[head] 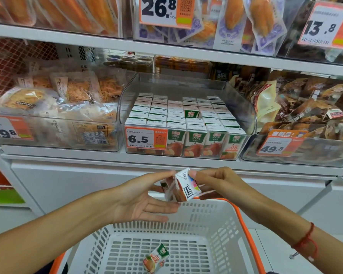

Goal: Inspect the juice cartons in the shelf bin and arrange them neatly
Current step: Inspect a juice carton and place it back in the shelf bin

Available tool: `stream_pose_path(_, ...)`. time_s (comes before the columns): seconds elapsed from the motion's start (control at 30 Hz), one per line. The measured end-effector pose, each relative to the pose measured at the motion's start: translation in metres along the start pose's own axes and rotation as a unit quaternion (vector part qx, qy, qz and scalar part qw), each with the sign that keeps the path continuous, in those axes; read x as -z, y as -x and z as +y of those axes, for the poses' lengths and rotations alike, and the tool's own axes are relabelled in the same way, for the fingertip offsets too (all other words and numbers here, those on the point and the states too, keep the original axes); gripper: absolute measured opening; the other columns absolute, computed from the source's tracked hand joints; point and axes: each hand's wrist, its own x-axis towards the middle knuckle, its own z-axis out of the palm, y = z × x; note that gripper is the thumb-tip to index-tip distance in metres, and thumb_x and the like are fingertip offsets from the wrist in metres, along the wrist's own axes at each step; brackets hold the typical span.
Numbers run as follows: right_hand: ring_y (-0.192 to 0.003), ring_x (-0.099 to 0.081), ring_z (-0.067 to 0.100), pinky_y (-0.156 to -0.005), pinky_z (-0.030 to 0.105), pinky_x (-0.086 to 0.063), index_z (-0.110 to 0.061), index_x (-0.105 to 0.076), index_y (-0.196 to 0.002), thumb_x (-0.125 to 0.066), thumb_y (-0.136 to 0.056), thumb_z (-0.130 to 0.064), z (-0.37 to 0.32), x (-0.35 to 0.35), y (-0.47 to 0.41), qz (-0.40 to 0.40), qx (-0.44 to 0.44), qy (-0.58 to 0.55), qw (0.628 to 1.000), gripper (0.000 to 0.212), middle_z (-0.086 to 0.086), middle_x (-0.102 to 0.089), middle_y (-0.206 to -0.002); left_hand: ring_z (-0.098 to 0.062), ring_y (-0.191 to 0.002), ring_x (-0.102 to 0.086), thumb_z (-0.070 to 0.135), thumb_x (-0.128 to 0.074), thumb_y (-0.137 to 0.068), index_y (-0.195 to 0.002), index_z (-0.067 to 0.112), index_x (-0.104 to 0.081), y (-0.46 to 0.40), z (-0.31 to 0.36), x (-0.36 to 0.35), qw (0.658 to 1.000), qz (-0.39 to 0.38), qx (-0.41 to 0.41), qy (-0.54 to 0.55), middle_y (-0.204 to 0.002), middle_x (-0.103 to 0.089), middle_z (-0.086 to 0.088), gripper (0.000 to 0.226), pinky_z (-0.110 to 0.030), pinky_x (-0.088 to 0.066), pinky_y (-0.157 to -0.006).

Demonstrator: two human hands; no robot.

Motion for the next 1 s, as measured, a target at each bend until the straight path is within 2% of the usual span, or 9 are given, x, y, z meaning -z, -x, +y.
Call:
stream_pose_path(0.1, -0.088, -0.071, 0.014, -0.089, 0.038, -0.055, -0.026, -0.076, -0.095, -0.069, -0.070, -0.061, -0.002, -0.007, 0.004, 0.020, 0.052, 0.042, 0.998, 0.044, -0.007, -0.076, -0.091, -0.020, -0.091, -0.074, 0.060, -0.074, -0.062, -0.112, 0.024, -0.062, 0.000, -0.001, -0.001, 0.998, 0.020, -0.060, -0.019, -0.096, -0.076, -0.014, 0.063, -0.032, -0.062, -0.072)
stream_pose_path(0.23, -0.073, -0.073, 0.013, -0.074, 0.036, -0.059, -0.022, -0.070, -0.089, -0.083, -0.070, -0.040, -0.003, -0.016, 0.004, 0.074, 0.097, 0.084, 0.989, 0.031, -0.004, -0.076, -0.081, -0.017, -0.084, -0.075, 0.072, -0.068, -0.059, -0.077, 0.041, -0.075, 0.002, -0.002, -0.005, 0.988, 0.072, -0.108, -0.084, -0.086, -0.078, -0.001, 0.037, -0.032, -0.062, -0.068)
stream_pose_path(0.37, -0.095, -0.072, 0.021, -0.093, 0.038, -0.054, -0.017, -0.075, -0.101, -0.075, -0.071, -0.048, -0.003, 0.004, -0.001, 0.017, 0.018, -0.011, 1.000, 0.044, 0.002, -0.077, -0.097, -0.016, -0.085, -0.075, 0.063, -0.068, -0.067, -0.102, 0.033, -0.068, 0.007, 0.003, -0.001, 0.985, 0.076, -0.147, -0.056, -0.089, -0.077, 0.001, 0.046, -0.028, -0.060, -0.064)
stream_pose_path(0.5, -0.085, -0.070, 0.010, -0.078, 0.020, -0.056, -0.013, -0.078, -0.098, -0.078, -0.062, -0.050, -0.002, 0.015, -0.005, -0.014, -0.056, -0.105, 0.993, 0.052, 0.006, -0.076, -0.103, -0.008, -0.081, -0.074, 0.048, -0.073, -0.069, -0.100, 0.015, -0.073, 0.009, 0.008, 0.003, 0.978, 0.095, -0.169, -0.082, -0.080, -0.075, 0.008, 0.045, -0.022, -0.058, -0.065)
stream_pose_path(0.63, -0.089, -0.072, 0.008, -0.080, 0.019, -0.057, -0.022, -0.080, -0.092, -0.077, -0.064, -0.046, 0.002, 0.018, -0.008, -0.022, -0.051, -0.128, 0.990, 0.037, 0.002, -0.076, -0.102, -0.006, -0.077, -0.073, 0.040, -0.072, -0.080, -0.102, 0.015, -0.071, 0.007, 0.009, 0.003, 0.974, 0.118, -0.183, -0.069, -0.077, -0.075, 0.008, 0.034, -0.019, -0.056, -0.061)
stream_pose_path(0.73, -0.098, -0.071, 0.013, -0.086, 0.021, -0.056, -0.020, -0.077, -0.100, -0.075, -0.070, -0.043, 0.003, 0.014, -0.007, -0.007, 0.003, -0.110, 0.994, 0.038, 0.003, -0.076, -0.102, -0.007, -0.083, -0.073, 0.034, -0.073, -0.081, -0.112, 0.017, -0.070, 0.005, 0.006, 0.006, 0.976, 0.107, -0.181, -0.054, -0.088, -0.077, 0.004, 0.035, -0.019, -0.057, -0.063)
stream_pose_path(0.87, -0.092, -0.069, 0.011, -0.076, 0.018, -0.053, -0.022, -0.070, -0.104, -0.082, -0.068, -0.037, 0.003, 0.009, -0.008, 0.135, 0.144, 0.018, 0.980, 0.040, -0.007, -0.074, -0.096, -0.011, -0.098, -0.072, 0.026, -0.079, -0.071, -0.118, 0.013, -0.070, 0.003, 0.007, 0.006, 0.984, 0.025, -0.160, 0.073, -0.108, -0.075, -0.002, 0.049, -0.021, -0.058, -0.069)
stream_pose_path(0.93, -0.093, -0.064, 0.010, -0.078, 0.024, -0.051, -0.021, -0.067, -0.106, -0.083, -0.073, -0.031, 0.005, 0.009, -0.007, 0.186, 0.261, 0.191, 0.928, 0.038, -0.012, -0.070, -0.100, -0.013, -0.102, -0.071, 0.035, -0.078, -0.068, -0.111, 0.010, -0.073, 0.004, 0.010, 0.005, 0.979, -0.013, -0.151, 0.136, -0.113, -0.073, -0.006, 0.050, -0.024, -0.059, -0.073)
stream_pose_path(1.0, -0.095, -0.060, 0.013, -0.076, 0.029, -0.049, -0.020, -0.065, -0.107, -0.083, -0.076, -0.029, 0.008, 0.009, -0.005, 0.197, 0.349, 0.320, 0.859, 0.037, -0.010, -0.065, -0.104, -0.016, -0.102, -0.071, 0.046, -0.077, -0.069, -0.117, 0.006, -0.065, 0.004, 0.013, 0.005, 0.978, -0.014, -0.127, 0.163, -0.112, -0.073, -0.008, 0.064, -0.031, -0.060, -0.075)
